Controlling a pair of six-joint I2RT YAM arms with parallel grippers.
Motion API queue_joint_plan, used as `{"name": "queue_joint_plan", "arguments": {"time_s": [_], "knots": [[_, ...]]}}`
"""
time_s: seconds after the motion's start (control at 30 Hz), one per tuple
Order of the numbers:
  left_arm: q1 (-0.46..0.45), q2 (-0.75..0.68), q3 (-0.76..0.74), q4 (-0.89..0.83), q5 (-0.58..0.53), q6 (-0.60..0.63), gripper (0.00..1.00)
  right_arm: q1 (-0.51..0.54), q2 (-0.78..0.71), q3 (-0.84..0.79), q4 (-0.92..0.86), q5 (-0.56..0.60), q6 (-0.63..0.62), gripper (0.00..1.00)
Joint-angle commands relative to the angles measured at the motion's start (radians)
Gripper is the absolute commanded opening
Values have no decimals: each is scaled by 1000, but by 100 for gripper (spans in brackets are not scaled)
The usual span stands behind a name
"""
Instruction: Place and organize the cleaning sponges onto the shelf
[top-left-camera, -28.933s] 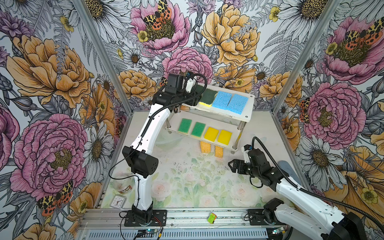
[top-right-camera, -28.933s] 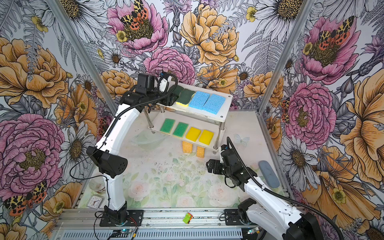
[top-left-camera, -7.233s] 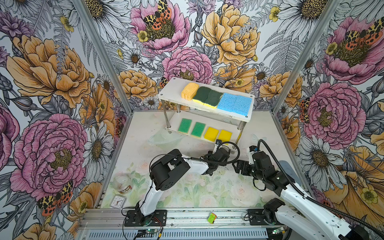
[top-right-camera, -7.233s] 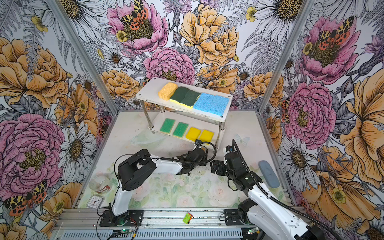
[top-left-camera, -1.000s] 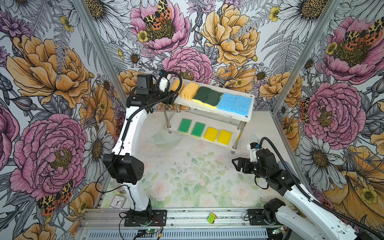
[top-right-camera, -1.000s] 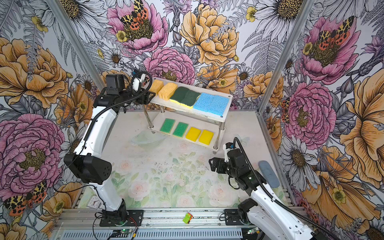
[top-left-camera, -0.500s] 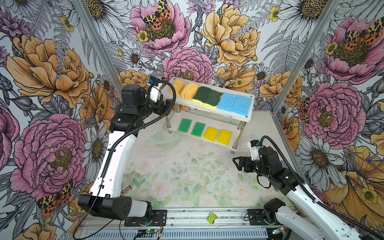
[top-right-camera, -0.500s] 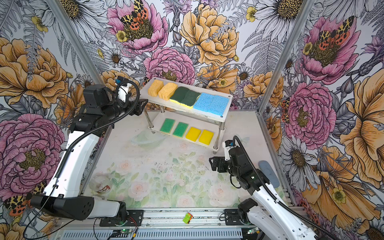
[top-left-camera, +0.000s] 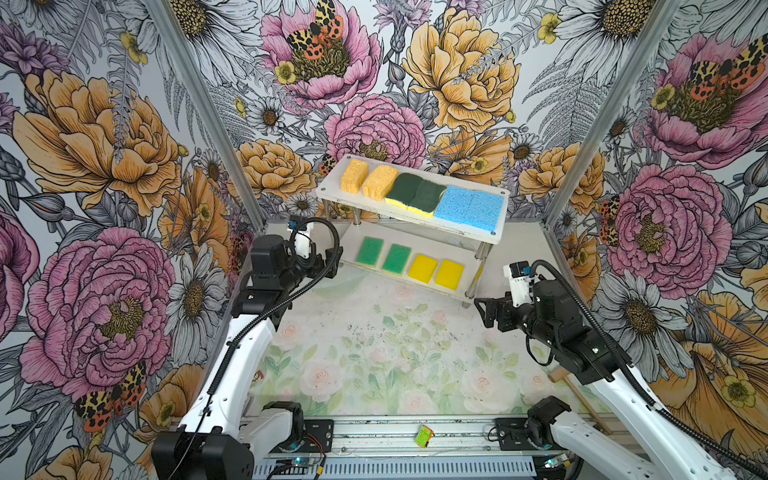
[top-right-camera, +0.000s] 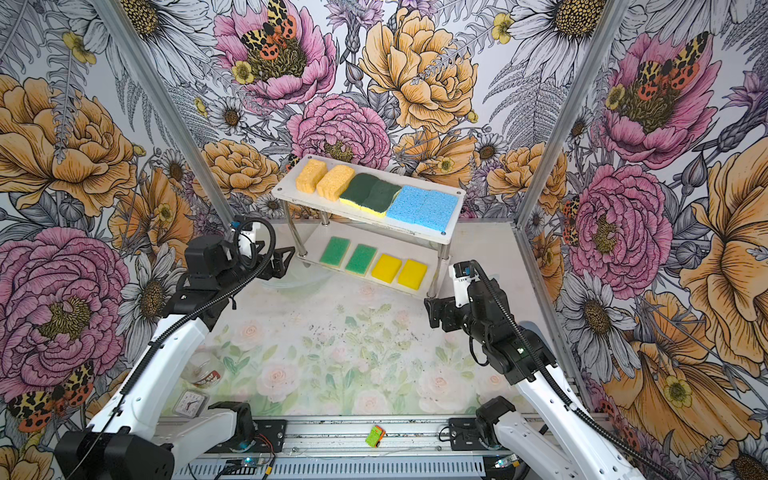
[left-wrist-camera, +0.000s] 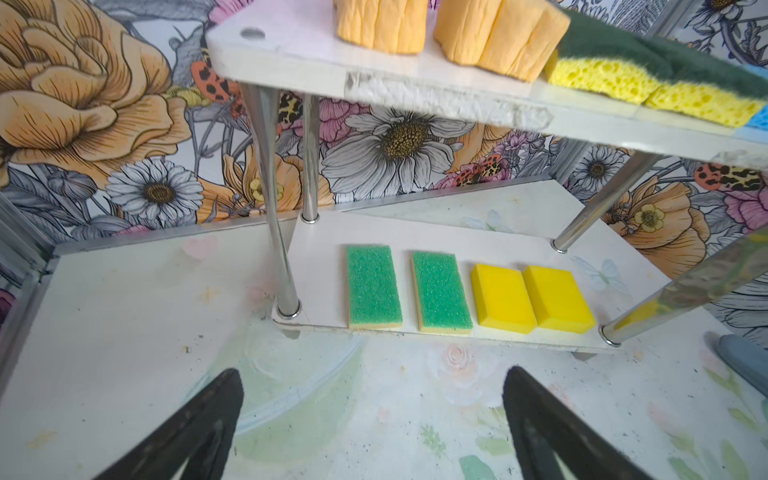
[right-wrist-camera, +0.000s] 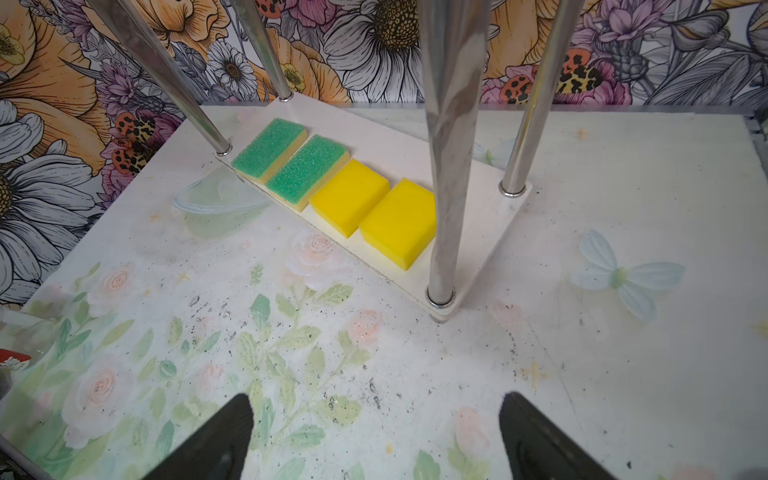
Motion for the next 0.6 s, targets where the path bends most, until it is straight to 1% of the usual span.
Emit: {"name": "queue_joint_plan", "arguments": {"time_s": [0.0, 0.1, 0.37, 0.43, 0.57], "knots": [[5, -38, -65, 151, 33, -59, 99, -7, 5, 35, -11, 60, -61, 96], [4, -50, -113, 196, -1, -63, 99, -15, 2, 39, -8, 99, -80, 97], [4, -85, -269, 367, -96, -70, 99, -61, -6, 22, 31, 249, -139, 99], [9, -87, -317, 423, -115, -59, 99, -82, -22, -9, 81, 271, -156, 100], [41, -53, -369, 493, -87, -31, 99, -127, -61, -104, 226, 277, -159, 100]]}}
